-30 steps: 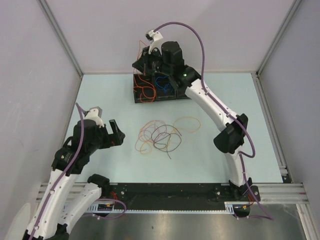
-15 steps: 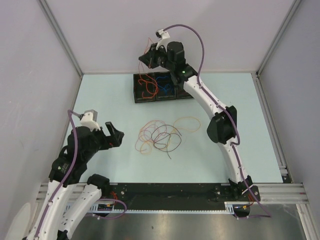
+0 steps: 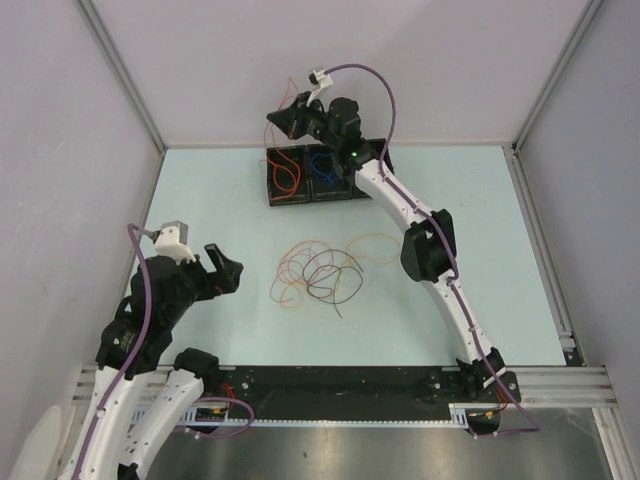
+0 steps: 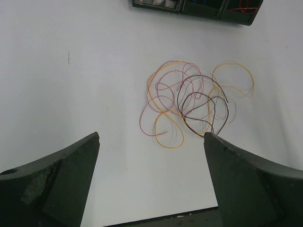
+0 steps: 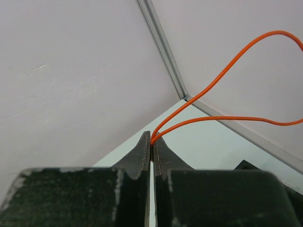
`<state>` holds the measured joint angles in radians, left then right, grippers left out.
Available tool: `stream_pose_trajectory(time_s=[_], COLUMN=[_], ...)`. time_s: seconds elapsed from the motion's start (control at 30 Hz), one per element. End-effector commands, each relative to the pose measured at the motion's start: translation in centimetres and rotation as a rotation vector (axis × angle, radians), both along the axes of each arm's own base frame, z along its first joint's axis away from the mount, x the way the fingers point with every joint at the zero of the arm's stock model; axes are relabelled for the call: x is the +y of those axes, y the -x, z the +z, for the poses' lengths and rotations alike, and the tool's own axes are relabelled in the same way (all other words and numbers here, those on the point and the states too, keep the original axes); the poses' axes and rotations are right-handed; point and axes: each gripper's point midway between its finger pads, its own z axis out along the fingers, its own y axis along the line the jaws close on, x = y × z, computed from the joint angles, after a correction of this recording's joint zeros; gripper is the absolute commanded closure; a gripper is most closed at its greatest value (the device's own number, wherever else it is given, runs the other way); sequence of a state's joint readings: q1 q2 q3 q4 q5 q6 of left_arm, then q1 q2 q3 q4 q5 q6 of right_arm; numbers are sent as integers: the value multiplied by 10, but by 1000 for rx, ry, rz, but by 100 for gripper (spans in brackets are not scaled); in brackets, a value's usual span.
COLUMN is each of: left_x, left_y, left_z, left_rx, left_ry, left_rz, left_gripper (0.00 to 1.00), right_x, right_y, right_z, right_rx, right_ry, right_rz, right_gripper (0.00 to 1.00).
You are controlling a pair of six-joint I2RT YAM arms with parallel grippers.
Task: Untangle the cables
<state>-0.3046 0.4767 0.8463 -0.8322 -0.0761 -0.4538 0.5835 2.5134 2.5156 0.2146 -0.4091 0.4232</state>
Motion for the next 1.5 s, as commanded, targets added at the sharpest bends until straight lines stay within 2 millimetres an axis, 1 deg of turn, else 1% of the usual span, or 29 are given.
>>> stream_pose_trajectory(time_s=[0.0,0.23,0.3,0.43,0.47,0.53,0.57,0.6,0.67,0.73,0.77,0.93,0.97,1.03,1.17,1.43,1.47], left_x=[3,5,6,7,7,8,8,8,9,9,9,10,10,11,12,12,12], left_y=[-6,-7,-7,-8,-8,-8,-8,-8,-8,-9,-9,-10,-10,-10,-11,-11,-11], left_z=[8,7,7,7,7,7,7,7,6,6,6,5,5,5,4,5,5], left_rx=[-37,-36,-36,-35,-32,-33,-33,-32,-31,-29,-29,-26,-26,-27,-23,-26,-26], left_ry=[17,18,19,17,16,17,17,16,15,15,16,16,16,15,15,14,15], left_rz=[31,42,46,50,51,53,54,56,59,62,60,63,66,71,72,74,75], left_gripper=[4,4,5,5,5,5,5,5,5,5,5,6,6,6,6,6,6], right_x=[-4,-8,-13,-14,-15,-13,-13,-12,-16,-22,-23,-30,-34,-39,-41,-47,-47], right_y=[-5,-22,-29,-33,-36,-38,-41,-41,-45,-46,-45,-43,-44,-41,-39,-27,-26], right_z=[23,-3,-5,-3,-7,-8,-13,-13,-13,-8,-9,0,2,12,23,59,60], right_rx=[-98,-92,-99,-126,-123,-132,-133,-140,-148,-159,-148,-167,-168,-182,-198,-240,-241], right_ry=[-66,-32,-24,-29,-30,-42,-40,-38,-23,-38,-39,-43,-52,-86,-105,-168,-166], right_rz=[-9,-48,-78,-113,-122,-129,-137,-141,-177,-190,-189,-206,-209,-210,-206,-184,-186], right_gripper=[100,100,100,100,100,100,100,100,100,100,100,100,100,100,100,100,100])
